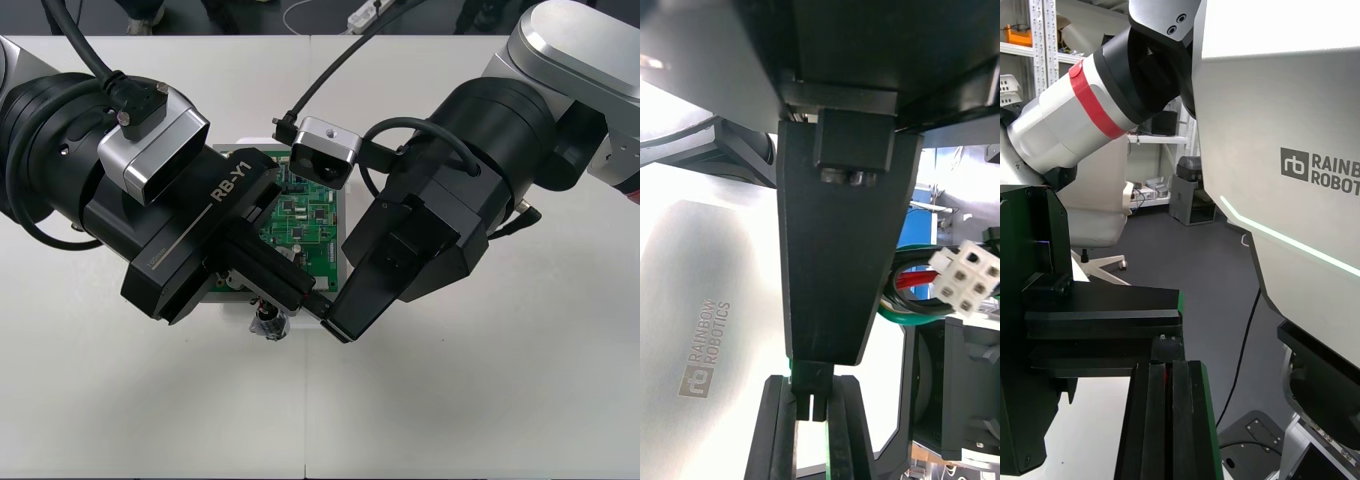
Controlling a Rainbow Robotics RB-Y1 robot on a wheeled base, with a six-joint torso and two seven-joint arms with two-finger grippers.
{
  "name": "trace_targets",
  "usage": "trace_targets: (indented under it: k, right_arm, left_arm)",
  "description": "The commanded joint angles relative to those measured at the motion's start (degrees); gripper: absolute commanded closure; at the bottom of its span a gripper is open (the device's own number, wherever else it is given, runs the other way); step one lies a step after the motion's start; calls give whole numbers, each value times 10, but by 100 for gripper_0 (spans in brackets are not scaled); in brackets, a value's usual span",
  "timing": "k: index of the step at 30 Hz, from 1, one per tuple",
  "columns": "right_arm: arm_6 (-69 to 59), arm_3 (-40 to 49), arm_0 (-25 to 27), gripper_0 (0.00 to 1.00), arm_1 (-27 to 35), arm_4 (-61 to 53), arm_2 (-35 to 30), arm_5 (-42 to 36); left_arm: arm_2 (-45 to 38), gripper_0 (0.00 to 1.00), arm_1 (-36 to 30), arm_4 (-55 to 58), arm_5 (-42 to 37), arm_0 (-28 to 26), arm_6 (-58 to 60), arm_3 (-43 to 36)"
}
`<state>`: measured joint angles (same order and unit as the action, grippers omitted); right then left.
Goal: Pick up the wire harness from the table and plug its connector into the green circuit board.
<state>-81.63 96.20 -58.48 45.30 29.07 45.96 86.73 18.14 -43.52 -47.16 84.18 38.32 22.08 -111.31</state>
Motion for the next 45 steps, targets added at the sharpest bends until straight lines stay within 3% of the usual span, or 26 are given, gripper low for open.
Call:
trace_targets:
  k: [1, 7, 9, 10, 12, 13, 16, 20, 45]
  right_arm:
    - [-8, 0, -1, 100, -7, 1, 5, -5]
    - [-6, 0, -1, 100, -7, 1, 5, -5]
    - [2, 0, -1, 94, -7, 2, 5, -5]
    - [8, 0, -1, 70, -7, 2, 5, -4]
    - [9, 0, -1, 36, -7, 1, 5, -4]
    - [9, 0, 0, 24, -7, 1, 5, -4]
    - [10, 0, -1, 18, -7, 2, 5, -4]
    - [13, -1, -1, 0, -7, 2, 5, -4]
    - [30, -4, -1, 0, 6, 2, 5, -4]
  left_arm:
    - [6, 100, 12, 8, -21, 25, 40, -12]
    - [6, 100, 5, 8, -21, 25, 40, -12]
    - [6, 100, 2, 8, -20, 25, 40, -12]
    - [7, 100, 1, 8, -20, 25, 39, -12]
    - [6, 100, 1, 9, -20, 25, 40, -12]
    - [6, 100, 0, 10, -20, 25, 40, -12]
    - [6, 100, -1, 10, -20, 25, 40, -12]
    - [6, 100, -1, 14, -20, 25, 38, -12]
    - [-14, 100, -33, 54, 31, 25, 30, 24]
